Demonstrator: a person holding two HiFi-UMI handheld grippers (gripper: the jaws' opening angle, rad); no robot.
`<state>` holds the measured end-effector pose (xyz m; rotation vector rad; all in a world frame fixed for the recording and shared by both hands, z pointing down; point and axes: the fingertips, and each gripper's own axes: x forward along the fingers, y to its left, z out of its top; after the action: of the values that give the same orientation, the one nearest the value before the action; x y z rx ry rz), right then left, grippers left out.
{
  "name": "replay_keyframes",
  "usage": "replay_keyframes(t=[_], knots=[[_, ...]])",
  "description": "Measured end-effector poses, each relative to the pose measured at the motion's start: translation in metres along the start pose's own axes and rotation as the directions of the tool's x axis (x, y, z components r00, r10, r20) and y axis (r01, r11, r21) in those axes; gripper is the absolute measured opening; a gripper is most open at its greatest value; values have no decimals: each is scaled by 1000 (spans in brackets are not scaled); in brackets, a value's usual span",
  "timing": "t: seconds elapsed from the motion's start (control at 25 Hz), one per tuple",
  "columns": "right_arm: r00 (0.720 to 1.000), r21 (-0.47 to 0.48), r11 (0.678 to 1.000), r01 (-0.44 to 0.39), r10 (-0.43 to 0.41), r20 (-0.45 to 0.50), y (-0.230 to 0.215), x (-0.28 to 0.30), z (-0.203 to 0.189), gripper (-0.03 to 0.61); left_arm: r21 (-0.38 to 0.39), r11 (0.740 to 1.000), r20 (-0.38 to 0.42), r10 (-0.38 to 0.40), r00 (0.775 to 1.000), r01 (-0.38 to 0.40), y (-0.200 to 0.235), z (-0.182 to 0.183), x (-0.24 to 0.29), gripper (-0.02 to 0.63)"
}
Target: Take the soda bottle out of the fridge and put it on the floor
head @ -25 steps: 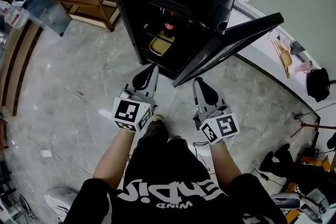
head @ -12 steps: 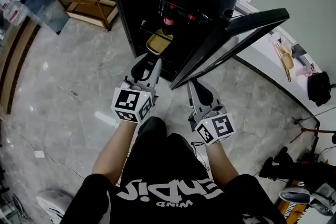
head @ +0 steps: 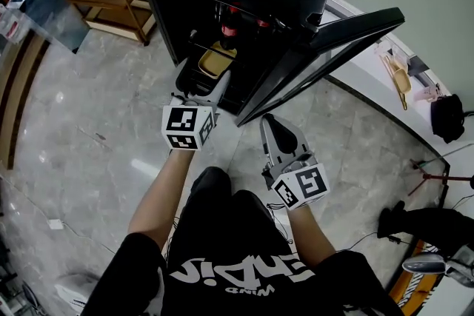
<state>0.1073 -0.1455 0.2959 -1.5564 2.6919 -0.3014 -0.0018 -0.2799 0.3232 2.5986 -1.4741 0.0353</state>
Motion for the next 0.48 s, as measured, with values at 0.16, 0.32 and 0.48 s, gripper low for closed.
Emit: replay_keyframes(t=[0.16,0.32,0.48], knots=[[1000,9,1000,15,-15,-17,-6,-3,-9,23,41,999,-20,-13,1000,14,7,-19,40,382],[999,10,1000,26,-25,-43,-12,-7,-18,23,62,998,-44,-15,999,18,16,-36,85,382],[998,12,999,38,-37,-54,-20,-9,-24,23,71,997,-55,1,998,3,30,-49,132,380]])
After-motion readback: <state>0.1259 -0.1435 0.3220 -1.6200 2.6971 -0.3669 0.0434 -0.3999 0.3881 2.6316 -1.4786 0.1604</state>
